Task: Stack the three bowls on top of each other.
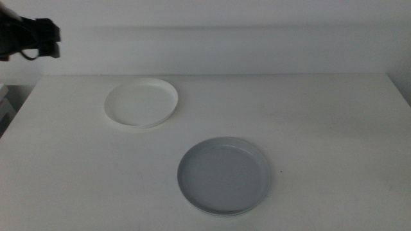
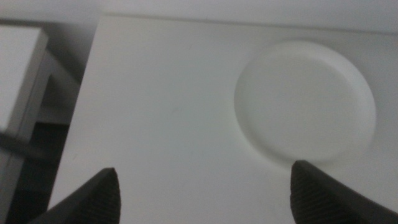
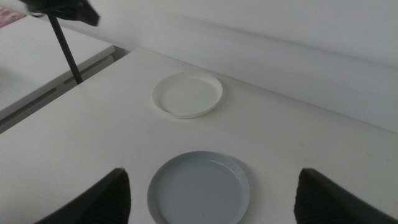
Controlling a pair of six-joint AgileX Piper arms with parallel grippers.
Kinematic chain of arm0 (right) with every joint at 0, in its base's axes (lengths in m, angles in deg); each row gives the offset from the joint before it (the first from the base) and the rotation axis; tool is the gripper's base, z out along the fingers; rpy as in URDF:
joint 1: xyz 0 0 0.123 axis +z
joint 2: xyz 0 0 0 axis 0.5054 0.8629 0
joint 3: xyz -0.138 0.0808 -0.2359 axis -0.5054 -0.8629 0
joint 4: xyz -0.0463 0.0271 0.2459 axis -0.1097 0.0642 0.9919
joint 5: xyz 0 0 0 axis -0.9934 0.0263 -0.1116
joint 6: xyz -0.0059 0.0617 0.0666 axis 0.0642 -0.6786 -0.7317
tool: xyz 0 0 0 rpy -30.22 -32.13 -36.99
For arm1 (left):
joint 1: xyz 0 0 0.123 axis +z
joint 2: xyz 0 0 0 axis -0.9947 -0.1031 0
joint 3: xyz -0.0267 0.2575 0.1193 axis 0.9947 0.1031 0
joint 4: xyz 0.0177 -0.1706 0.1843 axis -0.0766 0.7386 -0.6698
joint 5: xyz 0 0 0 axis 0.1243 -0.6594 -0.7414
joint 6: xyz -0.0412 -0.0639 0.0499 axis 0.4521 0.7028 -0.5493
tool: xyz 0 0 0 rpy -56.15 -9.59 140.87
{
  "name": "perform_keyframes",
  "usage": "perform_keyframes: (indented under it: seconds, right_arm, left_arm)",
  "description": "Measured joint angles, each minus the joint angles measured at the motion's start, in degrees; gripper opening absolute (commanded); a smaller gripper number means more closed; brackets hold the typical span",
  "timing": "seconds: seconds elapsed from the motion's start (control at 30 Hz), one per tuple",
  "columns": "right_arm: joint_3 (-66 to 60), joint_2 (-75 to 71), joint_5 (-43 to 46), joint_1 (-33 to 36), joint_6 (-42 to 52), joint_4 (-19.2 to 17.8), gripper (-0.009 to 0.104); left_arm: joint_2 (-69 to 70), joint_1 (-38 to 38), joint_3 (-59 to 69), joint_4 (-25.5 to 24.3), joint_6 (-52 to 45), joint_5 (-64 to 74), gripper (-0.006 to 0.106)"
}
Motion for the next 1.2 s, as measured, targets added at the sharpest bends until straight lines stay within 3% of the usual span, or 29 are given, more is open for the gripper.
perform_keyframes:
  seconds: [0.23, 0.8, 1.03, 1.2]
  right_arm:
    - [0.0, 0.0, 0.0, 0.0, 0.0, 0.0, 0.082]
    - [0.0, 0.0, 0.0, 0.0, 0.0, 0.0, 0.082]
    - [0.0, 0.0, 0.0, 0.0, 0.0, 0.0, 0.082]
    - [0.0, 0.0, 0.0, 0.0, 0.0, 0.0, 0.082]
  left_arm:
    - [-9.7, 0.0, -2.2, 2.2, -2.3, -4.3, 0.09]
    - [-40.7, 0.0, -31.2, 8.9, -12.1, 7.7, 0.09]
    - [-47.7, 0.0, -38.4, 9.6, -13.7, 8.8, 0.09]
    - [-51.7, 0.8, -41.6, 12.9, -16.1, 8.7, 0.09]
